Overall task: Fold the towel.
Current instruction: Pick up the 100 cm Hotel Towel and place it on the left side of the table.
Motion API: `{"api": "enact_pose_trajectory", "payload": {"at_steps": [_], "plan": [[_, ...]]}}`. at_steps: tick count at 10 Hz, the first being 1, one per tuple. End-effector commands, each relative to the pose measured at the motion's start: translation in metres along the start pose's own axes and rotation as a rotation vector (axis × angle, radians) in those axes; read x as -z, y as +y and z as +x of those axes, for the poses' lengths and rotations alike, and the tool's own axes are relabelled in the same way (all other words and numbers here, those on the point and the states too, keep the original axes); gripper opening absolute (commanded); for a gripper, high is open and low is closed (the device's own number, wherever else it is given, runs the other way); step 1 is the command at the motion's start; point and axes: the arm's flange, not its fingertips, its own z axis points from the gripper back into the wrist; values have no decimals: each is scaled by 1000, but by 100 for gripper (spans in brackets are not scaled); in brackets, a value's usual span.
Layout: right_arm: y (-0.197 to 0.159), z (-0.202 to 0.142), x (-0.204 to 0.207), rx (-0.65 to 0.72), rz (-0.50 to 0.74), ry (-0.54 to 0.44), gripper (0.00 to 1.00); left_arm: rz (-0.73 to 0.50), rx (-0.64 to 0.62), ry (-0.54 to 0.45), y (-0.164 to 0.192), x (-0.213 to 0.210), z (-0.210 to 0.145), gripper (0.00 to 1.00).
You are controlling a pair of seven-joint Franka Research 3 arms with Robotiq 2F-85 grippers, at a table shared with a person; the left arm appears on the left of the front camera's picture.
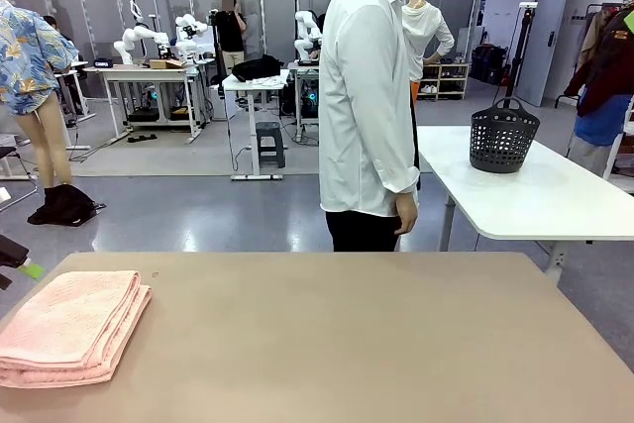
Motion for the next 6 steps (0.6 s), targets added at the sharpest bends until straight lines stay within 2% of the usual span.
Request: {"api": "enact_pose_trajectory", "payload": {"at_steps": [1,2,6], "plan": [[0,0,-1,1,-3,2,100,39,12,9,-9,4,-15,100],[0,0,-1,1,-3,2,100,0,0,0,0,0,0,100],[0,0,-1,1,-3,2,100,0,0,0,0,0,0,100]]}}
